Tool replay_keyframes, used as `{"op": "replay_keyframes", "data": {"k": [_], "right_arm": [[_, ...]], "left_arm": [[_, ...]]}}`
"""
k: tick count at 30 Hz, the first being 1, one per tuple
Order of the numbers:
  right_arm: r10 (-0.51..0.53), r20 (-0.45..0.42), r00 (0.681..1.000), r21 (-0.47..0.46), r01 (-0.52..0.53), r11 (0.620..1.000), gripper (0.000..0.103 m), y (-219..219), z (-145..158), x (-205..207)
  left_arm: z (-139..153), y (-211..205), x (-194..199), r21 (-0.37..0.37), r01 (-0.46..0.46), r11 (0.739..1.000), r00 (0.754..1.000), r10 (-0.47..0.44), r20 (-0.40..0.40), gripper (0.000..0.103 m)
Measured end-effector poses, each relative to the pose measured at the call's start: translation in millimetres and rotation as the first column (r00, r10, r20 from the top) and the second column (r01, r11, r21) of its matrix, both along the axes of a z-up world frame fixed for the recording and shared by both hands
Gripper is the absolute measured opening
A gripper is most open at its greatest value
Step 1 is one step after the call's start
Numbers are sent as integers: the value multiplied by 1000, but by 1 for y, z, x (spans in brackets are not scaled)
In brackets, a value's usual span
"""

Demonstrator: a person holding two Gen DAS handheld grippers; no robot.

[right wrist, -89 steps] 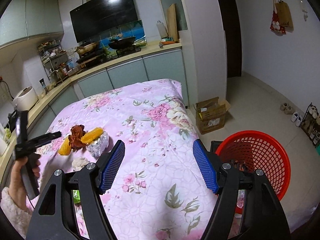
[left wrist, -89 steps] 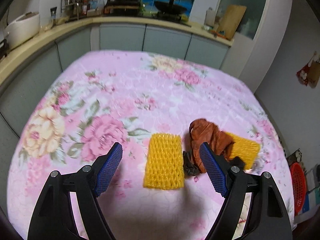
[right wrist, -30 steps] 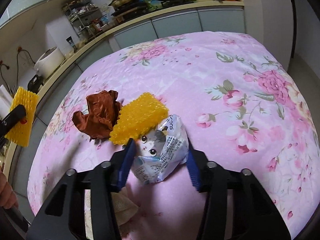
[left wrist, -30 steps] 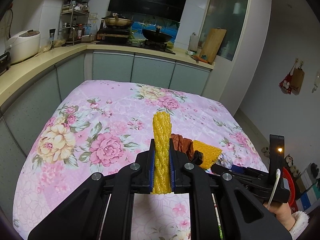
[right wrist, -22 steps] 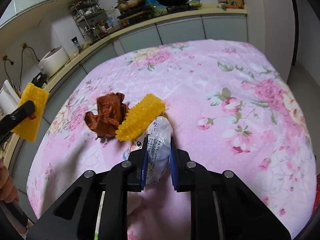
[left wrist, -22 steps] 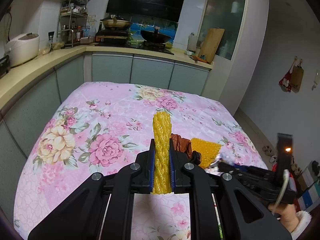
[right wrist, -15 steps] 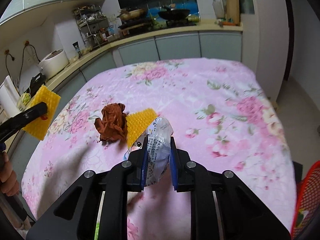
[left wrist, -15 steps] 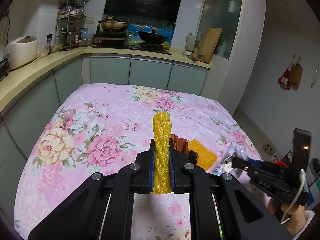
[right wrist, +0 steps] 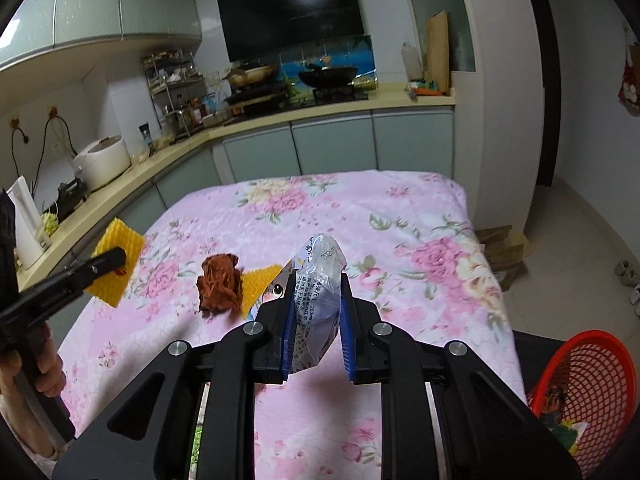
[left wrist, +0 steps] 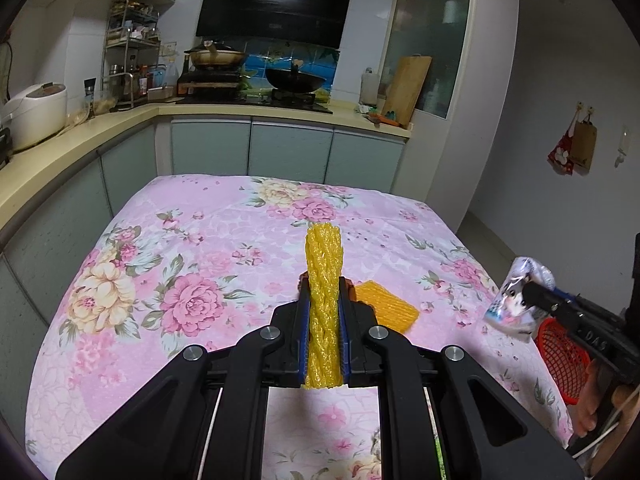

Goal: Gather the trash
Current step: 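Carry the yellow mesh sleeve and foil bag over the red basket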

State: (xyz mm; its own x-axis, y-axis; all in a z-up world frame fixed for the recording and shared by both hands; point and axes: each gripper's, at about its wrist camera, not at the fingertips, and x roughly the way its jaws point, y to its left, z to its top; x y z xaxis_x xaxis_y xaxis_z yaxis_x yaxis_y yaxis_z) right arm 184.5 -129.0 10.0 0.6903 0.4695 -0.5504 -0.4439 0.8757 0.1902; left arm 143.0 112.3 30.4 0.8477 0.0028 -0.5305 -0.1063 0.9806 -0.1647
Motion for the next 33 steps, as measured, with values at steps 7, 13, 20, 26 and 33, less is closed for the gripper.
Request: {"op": "replay_keyframes", "data": {"k": [7, 13, 20, 26, 33], "right_arm": [[-19, 39, 999, 19, 19, 1000, 19, -17, 11, -14], [-43, 78, 996, 34, 40, 999, 19, -37, 25, -26], [-98, 119, 988, 45, 93, 995, 19, -71, 37, -36], [-166, 135, 977, 53, 160, 986, 19, -101, 41, -40], [-241, 129, 962, 64, 235, 970, 19, -127, 41, -42]], "left_arm": [[2, -24, 2, 15, 43, 999, 999, -43, 0, 10], [7, -58, 8, 34, 109, 994, 994, -109, 4, 10], [14, -94, 13, 54, 172, 984, 985, -173, 12, 10], [16, -121, 19, 65, 220, 973, 975, -222, 11, 10], [18, -154, 28, 56, 282, 958, 959, -283, 5, 11]]}}
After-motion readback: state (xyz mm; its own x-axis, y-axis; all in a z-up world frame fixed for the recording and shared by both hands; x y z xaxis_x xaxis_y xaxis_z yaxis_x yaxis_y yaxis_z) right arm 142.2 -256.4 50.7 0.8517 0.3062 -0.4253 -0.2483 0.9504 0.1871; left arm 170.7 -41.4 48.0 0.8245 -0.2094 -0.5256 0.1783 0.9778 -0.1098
